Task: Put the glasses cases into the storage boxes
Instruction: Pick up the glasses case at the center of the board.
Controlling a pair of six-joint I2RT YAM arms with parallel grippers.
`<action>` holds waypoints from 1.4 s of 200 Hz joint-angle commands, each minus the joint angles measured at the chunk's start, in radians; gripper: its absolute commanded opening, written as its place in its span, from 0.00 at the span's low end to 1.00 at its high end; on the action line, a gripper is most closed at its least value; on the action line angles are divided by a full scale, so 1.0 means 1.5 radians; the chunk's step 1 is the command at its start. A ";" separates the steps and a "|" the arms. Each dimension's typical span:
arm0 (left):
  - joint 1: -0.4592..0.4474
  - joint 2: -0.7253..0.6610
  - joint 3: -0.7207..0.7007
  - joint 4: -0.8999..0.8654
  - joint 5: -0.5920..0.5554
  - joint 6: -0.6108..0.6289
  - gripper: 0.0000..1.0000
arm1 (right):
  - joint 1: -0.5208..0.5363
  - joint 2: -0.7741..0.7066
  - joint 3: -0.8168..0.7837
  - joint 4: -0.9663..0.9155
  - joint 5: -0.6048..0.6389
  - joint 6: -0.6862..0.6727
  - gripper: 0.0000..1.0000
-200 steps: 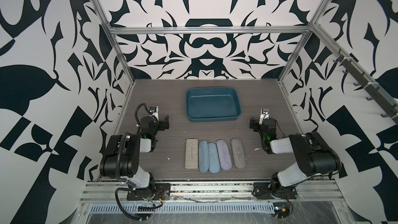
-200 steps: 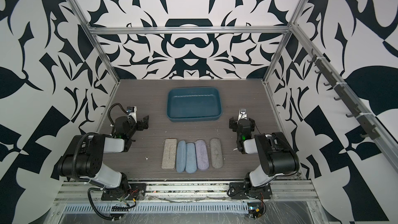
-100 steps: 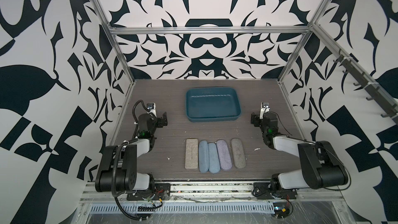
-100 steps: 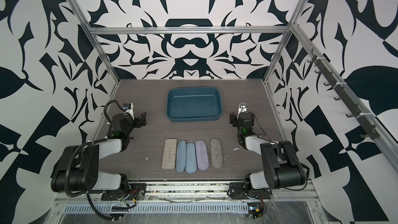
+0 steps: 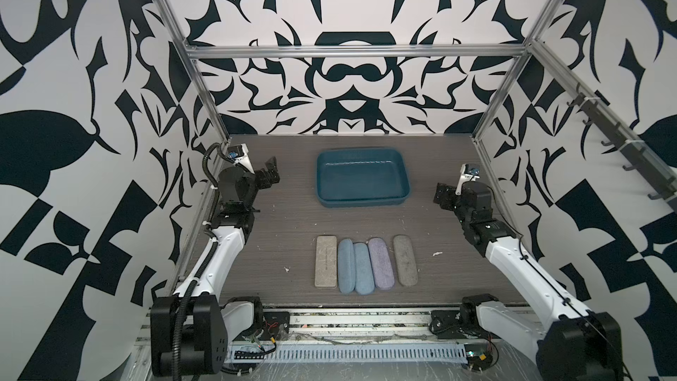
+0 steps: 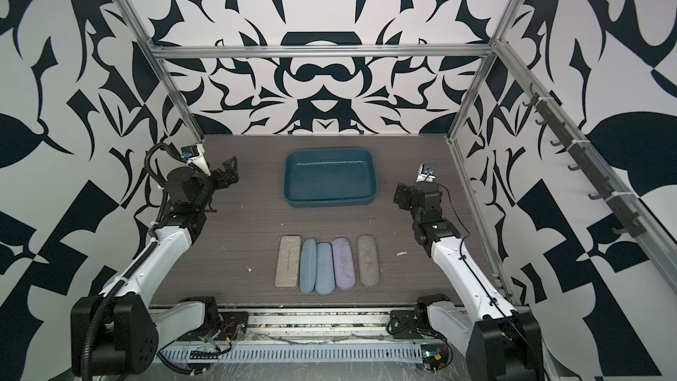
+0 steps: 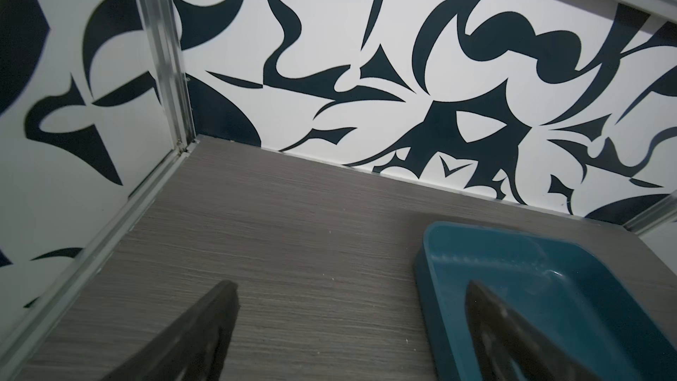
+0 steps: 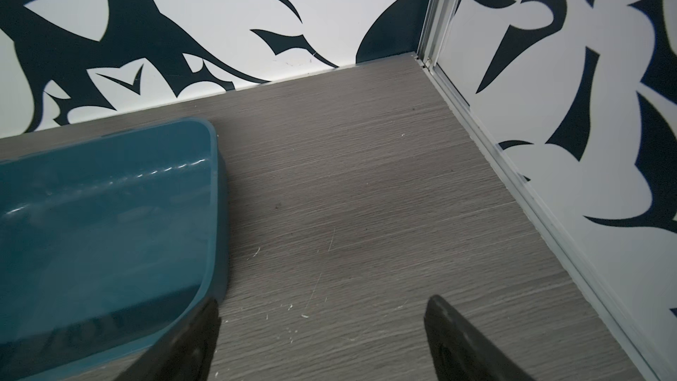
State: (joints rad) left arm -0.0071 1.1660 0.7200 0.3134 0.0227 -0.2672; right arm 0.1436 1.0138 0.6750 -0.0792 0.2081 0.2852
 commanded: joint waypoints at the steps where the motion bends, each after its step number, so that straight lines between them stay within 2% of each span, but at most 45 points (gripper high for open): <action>1: -0.003 0.013 0.005 -0.040 0.042 -0.053 0.99 | 0.014 -0.033 0.050 -0.156 -0.065 0.064 0.91; 30: -0.003 0.025 0.007 -0.031 0.058 -0.070 0.99 | 0.041 -0.051 0.063 -0.257 -0.134 0.111 0.91; 63: -0.003 0.039 0.007 -0.029 0.044 -0.073 1.00 | 0.128 -0.056 0.054 -0.334 -0.174 0.137 0.92; 92: -0.004 0.059 0.009 -0.019 0.059 -0.080 1.00 | 0.224 -0.043 0.037 -0.384 -0.159 0.162 0.92; 112: -0.004 0.067 0.007 -0.005 0.062 -0.092 0.99 | 0.263 -0.039 0.024 -0.416 -0.129 0.174 0.93; 153: -0.005 0.103 0.013 0.003 0.066 -0.093 1.00 | 0.298 -0.034 -0.021 -0.429 -0.123 0.211 0.93; 195: -0.009 0.116 0.014 0.014 0.063 -0.095 0.99 | 0.347 0.001 -0.059 -0.391 -0.116 0.249 0.93; 280: -0.011 0.118 0.004 0.022 0.065 -0.090 0.99 | 0.431 0.091 -0.055 -0.341 -0.060 0.278 0.93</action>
State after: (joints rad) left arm -0.0200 1.3369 0.7200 0.3252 0.1139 -0.3958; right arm 0.7605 1.1252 0.5804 -0.6128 0.0551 0.6724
